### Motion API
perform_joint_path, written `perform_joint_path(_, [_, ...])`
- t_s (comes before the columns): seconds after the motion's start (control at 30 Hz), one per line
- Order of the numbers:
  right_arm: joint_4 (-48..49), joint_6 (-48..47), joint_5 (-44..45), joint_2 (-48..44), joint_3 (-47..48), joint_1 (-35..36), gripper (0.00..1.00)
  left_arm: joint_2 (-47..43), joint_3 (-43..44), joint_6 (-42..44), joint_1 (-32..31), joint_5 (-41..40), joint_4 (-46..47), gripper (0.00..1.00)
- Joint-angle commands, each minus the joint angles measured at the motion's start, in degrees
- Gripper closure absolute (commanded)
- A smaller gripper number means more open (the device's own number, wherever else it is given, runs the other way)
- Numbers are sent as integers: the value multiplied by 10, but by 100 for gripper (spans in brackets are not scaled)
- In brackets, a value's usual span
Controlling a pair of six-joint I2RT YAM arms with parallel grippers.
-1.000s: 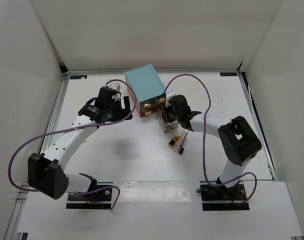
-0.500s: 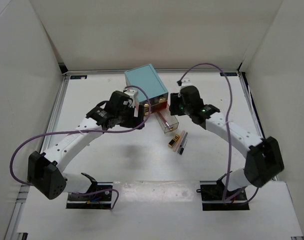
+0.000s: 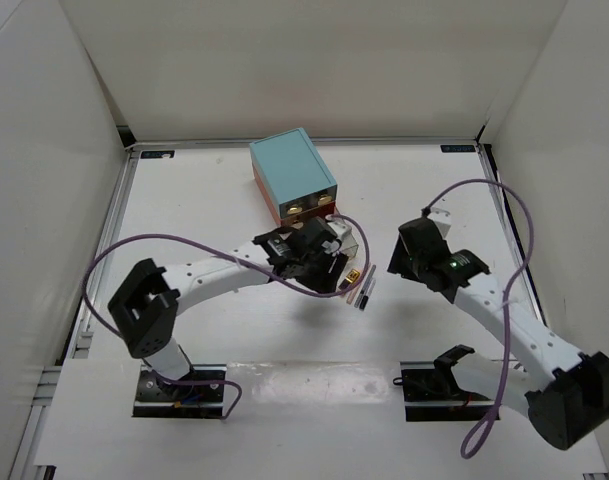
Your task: Organize the makeup
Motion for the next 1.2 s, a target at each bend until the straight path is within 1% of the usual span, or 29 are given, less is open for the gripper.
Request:
perform_joint_path(0.0, [-36,55,55,-63,2,-7,39,26,36,-28,-12,-47,53,30])
perform_joint_path(0.03, [-45,69,62,-71,0,-5,39,34,36,-31,-14,-53,63,32])
perform_joint_path(0.17, [-82,94,90,-107,-3,-4,36,85,46,-29,-31,-86,102,32])
perform_joint_path(0.37, [-117,96,125,-158,1,-8,36,152,78,0,-44,-81,134,31])
perform_joint_path(0.53, [-124,97,134,-172,-5,-8,35,184,95,4,-44,-105,139,32])
perform_joint_path(0.7, [-124,90,143,-172,-6,-10,35,207,109,8,-43,-105,141,33])
perform_joint_path(0.93, [-124,90,157,-168,-6,-8,35,238,136,8,-44,-118,127,49])
perform_joint_path(1.03, [-124,83,161,-169,-6,-10,35,244,143,7,-45,-107,123,50])
perform_joint_path(1.17, [-121,76,169,-167,-5,-10,35,251,144,3,-44,-115,120,50])
